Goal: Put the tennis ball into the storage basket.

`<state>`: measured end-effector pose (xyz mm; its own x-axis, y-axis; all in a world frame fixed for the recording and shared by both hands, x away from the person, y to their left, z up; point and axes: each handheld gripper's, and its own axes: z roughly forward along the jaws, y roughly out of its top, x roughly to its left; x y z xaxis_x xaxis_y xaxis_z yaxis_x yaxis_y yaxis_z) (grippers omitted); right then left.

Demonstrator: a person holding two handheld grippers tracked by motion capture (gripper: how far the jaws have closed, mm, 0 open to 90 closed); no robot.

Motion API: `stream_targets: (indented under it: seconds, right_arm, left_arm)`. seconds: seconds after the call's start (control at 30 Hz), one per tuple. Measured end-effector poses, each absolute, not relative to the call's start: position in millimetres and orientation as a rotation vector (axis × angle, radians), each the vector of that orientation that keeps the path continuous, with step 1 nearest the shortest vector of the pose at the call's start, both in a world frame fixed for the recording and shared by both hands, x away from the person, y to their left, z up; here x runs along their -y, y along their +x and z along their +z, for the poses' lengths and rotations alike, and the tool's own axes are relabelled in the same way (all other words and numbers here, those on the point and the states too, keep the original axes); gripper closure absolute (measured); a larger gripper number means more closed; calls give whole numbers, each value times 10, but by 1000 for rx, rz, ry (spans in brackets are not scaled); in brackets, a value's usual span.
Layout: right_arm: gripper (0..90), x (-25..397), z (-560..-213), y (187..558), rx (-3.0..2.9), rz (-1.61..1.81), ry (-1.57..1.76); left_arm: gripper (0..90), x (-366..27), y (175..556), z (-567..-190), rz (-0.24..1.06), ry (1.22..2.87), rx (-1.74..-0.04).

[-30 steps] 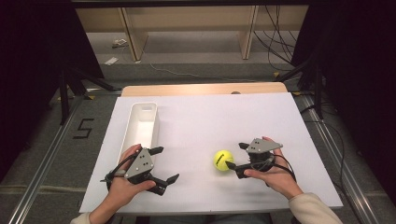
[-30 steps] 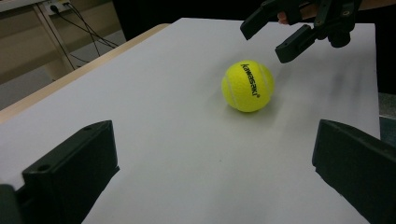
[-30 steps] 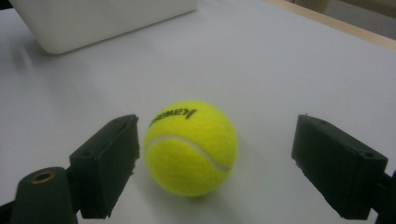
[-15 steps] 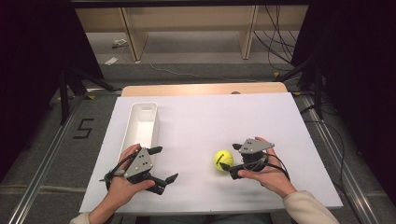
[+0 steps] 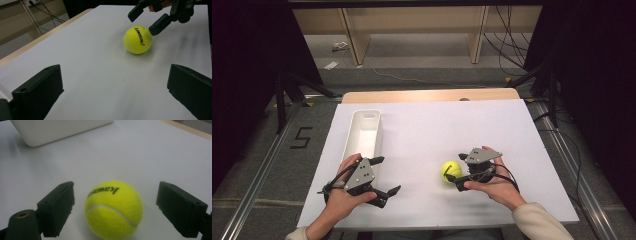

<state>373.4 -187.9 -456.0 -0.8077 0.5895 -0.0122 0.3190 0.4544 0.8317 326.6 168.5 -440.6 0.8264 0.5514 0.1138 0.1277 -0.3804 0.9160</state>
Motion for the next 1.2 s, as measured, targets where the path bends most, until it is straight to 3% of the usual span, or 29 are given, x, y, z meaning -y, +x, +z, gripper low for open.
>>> stream_targets:
  seconds: [1.2]
  right_arm:
    - [153,1656,-4797,3904,-2524,1149,772]
  left_arm:
    - [0,-1687,3251,-4392,499,1932,-497]
